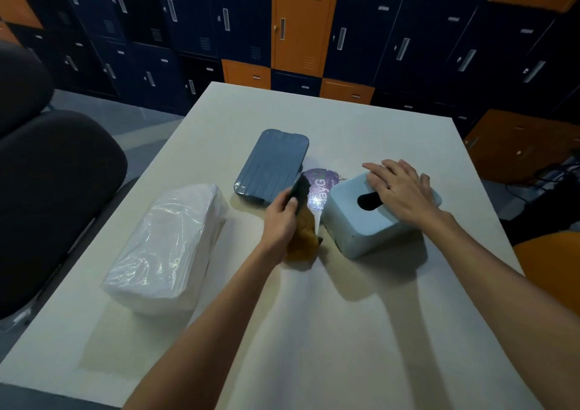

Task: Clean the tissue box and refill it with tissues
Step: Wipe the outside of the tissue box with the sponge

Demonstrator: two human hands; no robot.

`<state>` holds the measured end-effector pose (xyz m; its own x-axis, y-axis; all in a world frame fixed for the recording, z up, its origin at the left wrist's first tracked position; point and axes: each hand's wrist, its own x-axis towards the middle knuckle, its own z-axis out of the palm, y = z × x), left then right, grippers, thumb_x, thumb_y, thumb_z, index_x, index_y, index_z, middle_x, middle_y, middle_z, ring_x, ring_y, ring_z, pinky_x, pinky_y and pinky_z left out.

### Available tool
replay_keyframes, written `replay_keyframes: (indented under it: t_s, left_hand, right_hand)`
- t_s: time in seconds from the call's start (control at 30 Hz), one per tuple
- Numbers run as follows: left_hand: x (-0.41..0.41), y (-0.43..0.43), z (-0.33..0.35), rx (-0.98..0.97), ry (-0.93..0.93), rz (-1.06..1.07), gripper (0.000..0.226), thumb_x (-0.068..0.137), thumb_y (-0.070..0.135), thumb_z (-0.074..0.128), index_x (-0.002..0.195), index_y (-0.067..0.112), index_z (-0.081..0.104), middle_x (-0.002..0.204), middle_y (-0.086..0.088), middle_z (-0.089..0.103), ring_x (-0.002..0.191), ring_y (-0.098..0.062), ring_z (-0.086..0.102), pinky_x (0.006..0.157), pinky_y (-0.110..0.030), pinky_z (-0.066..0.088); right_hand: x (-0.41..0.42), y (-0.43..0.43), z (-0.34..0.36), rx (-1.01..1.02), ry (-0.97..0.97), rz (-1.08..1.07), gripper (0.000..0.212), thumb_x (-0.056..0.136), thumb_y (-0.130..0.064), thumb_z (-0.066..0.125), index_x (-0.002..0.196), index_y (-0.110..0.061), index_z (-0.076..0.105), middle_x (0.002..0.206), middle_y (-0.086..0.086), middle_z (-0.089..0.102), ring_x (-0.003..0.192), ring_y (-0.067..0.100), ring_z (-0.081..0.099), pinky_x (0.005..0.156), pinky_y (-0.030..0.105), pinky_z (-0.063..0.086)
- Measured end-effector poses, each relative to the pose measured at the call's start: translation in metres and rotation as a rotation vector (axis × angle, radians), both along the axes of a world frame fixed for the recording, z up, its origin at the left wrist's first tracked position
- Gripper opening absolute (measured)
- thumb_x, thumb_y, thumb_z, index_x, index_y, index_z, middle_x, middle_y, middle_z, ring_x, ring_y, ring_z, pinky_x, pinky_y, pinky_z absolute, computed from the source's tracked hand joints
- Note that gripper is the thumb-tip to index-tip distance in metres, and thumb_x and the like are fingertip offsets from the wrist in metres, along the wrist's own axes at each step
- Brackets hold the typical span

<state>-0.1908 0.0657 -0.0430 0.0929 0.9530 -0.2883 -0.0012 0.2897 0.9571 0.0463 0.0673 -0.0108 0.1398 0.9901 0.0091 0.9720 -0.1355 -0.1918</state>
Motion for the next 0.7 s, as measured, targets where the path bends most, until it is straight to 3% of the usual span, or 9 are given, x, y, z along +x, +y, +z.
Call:
replay_keyframes:
  t_s: [0.07,0.17,0.27,0.43,0.53,0.7]
  left_hand:
    - [0.021,0.005,0.000,0.090,0.087,-0.108,0.036,0.101,0.012,0.037,0.132,0.022,0.054,0.127,-0.002,0.057,0.117,-0.018,0.051,0.101,-0.028,0.039]
    - [0.041,0.003,-0.006,0.187,0.202,-0.211,0.040,0.102,0.011,0.032,0.133,0.026,0.053,0.130,-0.001,0.058,0.109,-0.011,0.048,0.092,-0.020,0.034]
    - [0.034,-0.014,-0.012,0.207,0.260,-0.194,0.044,0.102,0.010,0.030,0.138,0.030,0.046,0.118,0.003,0.058,0.103,-0.015,0.051,0.081,-0.015,0.032]
    - [0.032,-0.050,-0.021,0.231,0.313,-0.208,0.044,0.103,0.011,0.032,0.145,0.024,0.039,0.143,-0.002,0.049,0.128,-0.022,0.046,0.096,-0.014,0.025]
    - [0.040,-0.033,-0.014,0.228,0.327,-0.182,0.047,0.101,0.008,0.031,0.145,0.025,0.040,0.138,-0.006,0.053,0.123,-0.026,0.050,0.093,-0.020,0.033]
    - [0.041,0.017,-0.006,0.161,0.293,-0.267,0.048,0.094,-0.001,0.030,0.129,0.020,0.056,0.121,-0.005,0.061,0.109,-0.020,0.053,0.075,-0.012,0.038]
  right_hand:
    - [0.000,-0.001,0.000,-0.009,0.003,-0.008,0.042,0.101,-0.049,0.021,0.140,-0.045,0.034,0.153,-0.003,0.028,0.144,0.021,0.012,0.112,0.057,0.010]
    - [-0.001,0.000,-0.001,-0.028,0.003,-0.033,0.041,0.100,-0.050,0.020,0.139,-0.047,0.032,0.154,-0.003,0.025,0.145,0.021,0.009,0.113,0.058,0.007]
    - [-0.001,0.002,-0.002,-0.042,0.015,-0.054,0.042,0.100,-0.052,0.018,0.139,-0.049,0.031,0.156,-0.002,0.020,0.146,0.020,0.004,0.113,0.058,0.003]
    - [-0.002,0.003,-0.002,-0.051,0.015,-0.033,0.041,0.100,-0.051,0.017,0.138,-0.049,0.031,0.154,-0.001,0.022,0.145,0.020,0.003,0.112,0.060,0.001]
    - [-0.002,0.003,0.000,-0.051,0.013,-0.030,0.041,0.101,-0.050,0.017,0.139,-0.048,0.031,0.153,0.000,0.023,0.145,0.021,0.003,0.112,0.060,0.002]
    - [-0.002,0.003,0.000,-0.048,0.014,-0.045,0.041,0.100,-0.051,0.017,0.139,-0.049,0.032,0.154,-0.001,0.024,0.146,0.021,0.004,0.112,0.061,0.003]
